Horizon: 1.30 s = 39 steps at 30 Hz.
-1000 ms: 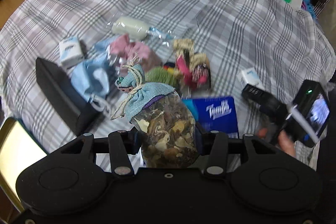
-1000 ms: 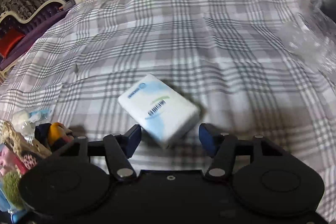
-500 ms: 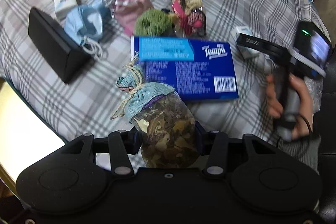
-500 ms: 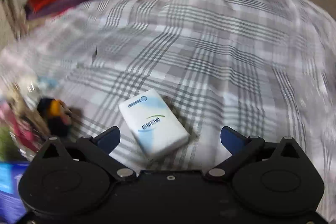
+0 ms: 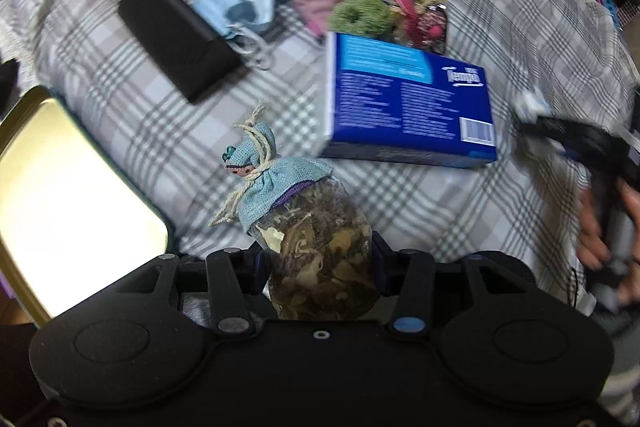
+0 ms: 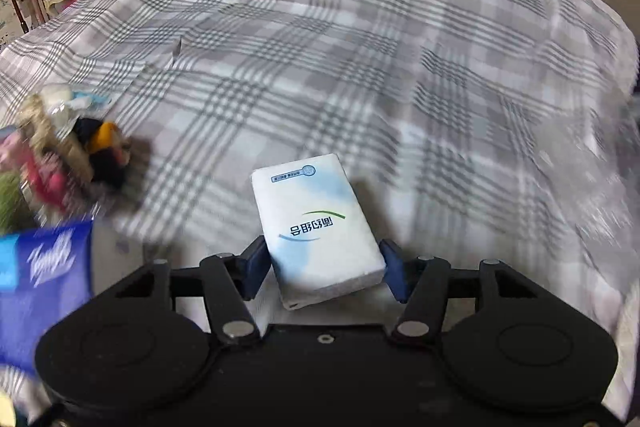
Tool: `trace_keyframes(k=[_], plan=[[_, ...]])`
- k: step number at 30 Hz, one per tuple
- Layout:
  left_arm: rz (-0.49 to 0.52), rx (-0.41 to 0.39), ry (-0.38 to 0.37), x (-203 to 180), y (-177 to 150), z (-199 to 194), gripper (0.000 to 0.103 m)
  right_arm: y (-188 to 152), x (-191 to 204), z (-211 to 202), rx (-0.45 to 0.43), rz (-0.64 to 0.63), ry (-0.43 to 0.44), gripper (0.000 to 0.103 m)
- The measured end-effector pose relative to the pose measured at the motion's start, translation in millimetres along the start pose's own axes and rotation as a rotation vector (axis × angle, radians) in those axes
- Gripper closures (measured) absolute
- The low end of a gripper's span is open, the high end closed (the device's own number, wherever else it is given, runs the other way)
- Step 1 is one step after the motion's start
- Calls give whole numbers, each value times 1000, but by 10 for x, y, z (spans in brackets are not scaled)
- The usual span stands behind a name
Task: Organize soft objects
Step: 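Carry the sachet and tissue pack in both tools over to the gold tray, then open the left tool to drop the sachet while the right tool releases the tissue pack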
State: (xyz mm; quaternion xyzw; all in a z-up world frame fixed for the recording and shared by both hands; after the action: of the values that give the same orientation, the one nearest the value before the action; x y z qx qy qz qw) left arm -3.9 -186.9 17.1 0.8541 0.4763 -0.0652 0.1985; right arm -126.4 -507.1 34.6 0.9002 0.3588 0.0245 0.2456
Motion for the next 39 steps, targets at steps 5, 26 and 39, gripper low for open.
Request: trace_keyframes(k=[5, 26, 39], plan=[[-58, -1, 6, 255, -103, -37, 56, -360, 139, -493, 52, -82, 92, 45], [-429, -134, 237, 2089, -180, -302, 55, -1313, 2645, -1318, 152, -558, 494, 45], [-530, -99, 367, 2740, 167, -11, 55, -1481, 3592, -1063, 243, -668, 476, 45]])
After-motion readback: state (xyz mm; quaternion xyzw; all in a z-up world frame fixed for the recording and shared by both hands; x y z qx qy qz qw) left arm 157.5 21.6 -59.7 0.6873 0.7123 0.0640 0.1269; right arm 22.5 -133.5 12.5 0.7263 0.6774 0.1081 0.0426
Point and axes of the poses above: each gripper's, at about its wrist camera, not at the fingertips, and z roughly the way its jaws point, x to its left, y to its top, the point moved 3 cm from there along z, roughly the way its jaws point, and after that the axes turned 4 degrees about -z, right-handed, at the moved point
